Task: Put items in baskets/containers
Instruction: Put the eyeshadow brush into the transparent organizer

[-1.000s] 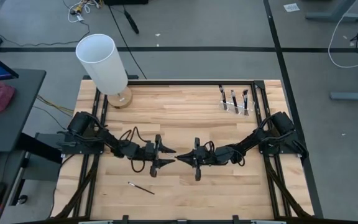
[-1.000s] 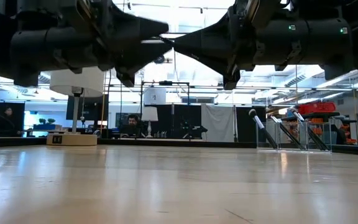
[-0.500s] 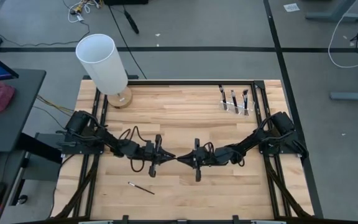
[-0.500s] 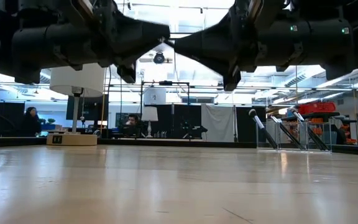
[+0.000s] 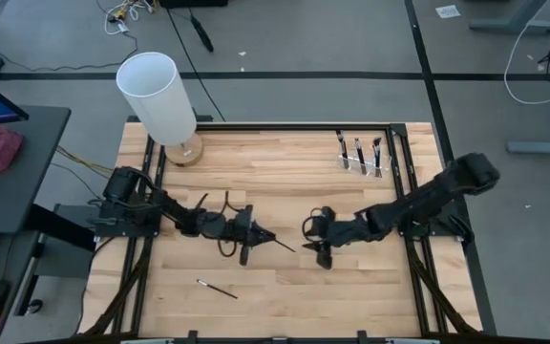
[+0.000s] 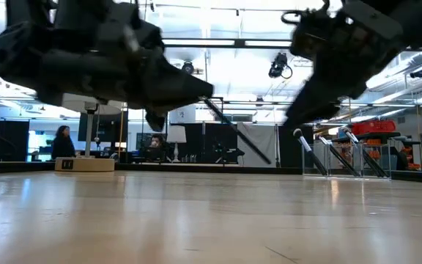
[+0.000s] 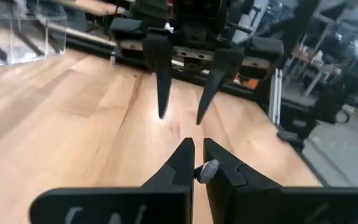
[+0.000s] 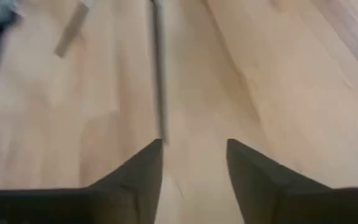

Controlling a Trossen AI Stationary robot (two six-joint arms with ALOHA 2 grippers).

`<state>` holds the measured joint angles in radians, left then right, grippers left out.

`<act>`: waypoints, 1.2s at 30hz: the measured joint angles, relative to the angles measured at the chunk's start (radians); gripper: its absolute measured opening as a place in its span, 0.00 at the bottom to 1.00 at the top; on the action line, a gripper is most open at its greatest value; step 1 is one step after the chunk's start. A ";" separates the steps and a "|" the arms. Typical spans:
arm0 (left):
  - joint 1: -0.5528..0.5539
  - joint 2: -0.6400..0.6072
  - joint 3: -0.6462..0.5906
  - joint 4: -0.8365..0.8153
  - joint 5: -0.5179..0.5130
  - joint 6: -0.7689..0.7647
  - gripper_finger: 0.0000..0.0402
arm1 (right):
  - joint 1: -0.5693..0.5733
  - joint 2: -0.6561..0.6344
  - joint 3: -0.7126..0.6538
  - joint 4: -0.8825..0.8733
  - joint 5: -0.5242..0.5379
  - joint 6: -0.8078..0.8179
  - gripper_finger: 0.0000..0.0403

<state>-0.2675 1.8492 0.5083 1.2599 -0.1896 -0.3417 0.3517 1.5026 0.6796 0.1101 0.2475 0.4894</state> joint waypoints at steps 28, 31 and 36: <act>0.074 -0.001 0.305 -0.571 0.150 0.047 0.06 | 0.001 0.259 0.001 0.455 -0.005 -0.041 0.22; 0.073 -0.001 0.306 -0.574 0.151 0.039 0.08 | 0.001 0.255 0.001 0.455 0.000 -0.046 0.09; 0.075 -0.032 0.305 -0.589 0.175 0.066 0.14 | 0.002 0.251 0.001 0.473 0.019 -0.037 0.05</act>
<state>-0.1925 1.8176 0.8134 0.6705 -0.0142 -0.2760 0.3534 1.7540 0.6807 0.5831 0.2665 0.4526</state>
